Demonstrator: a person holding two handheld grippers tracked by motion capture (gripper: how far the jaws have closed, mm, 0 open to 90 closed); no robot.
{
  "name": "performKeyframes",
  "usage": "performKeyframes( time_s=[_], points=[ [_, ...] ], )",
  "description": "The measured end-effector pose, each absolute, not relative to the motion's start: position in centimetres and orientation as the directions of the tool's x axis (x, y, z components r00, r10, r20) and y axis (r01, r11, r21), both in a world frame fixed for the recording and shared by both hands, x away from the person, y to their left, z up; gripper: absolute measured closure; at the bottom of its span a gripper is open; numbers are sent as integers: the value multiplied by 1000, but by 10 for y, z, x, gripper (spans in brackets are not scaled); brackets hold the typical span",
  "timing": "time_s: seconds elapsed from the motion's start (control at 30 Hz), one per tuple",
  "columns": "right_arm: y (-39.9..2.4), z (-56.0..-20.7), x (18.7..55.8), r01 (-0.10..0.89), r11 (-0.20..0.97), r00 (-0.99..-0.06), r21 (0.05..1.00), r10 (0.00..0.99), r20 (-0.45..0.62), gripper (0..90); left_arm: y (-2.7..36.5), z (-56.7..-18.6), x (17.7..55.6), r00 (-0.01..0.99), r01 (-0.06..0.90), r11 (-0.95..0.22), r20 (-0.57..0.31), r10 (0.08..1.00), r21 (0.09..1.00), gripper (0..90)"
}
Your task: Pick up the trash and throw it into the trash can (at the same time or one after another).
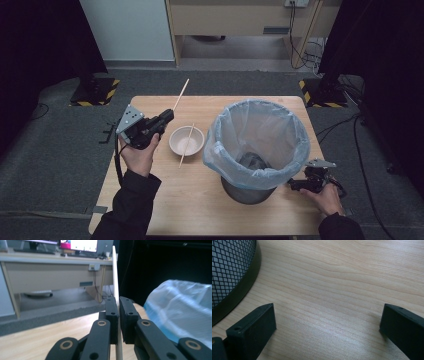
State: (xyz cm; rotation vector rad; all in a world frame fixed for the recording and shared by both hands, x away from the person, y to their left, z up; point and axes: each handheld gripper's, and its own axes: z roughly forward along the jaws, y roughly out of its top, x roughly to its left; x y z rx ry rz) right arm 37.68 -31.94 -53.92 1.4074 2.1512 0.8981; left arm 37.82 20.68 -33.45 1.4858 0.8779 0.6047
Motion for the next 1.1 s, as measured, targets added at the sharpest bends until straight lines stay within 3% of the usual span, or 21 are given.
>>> performKeyframes(
  time_s=[0.6,1.1],
  points=[
    [-319,-539,377,647,281,-403,709,915,5,7,188,-298,352,647,45,78,-89,757,996,854],
    [-319,-539,377,647,281,-402,709,915,5,7,144,-265,349,719,-22,84,-42,693,996,854]
  ],
)
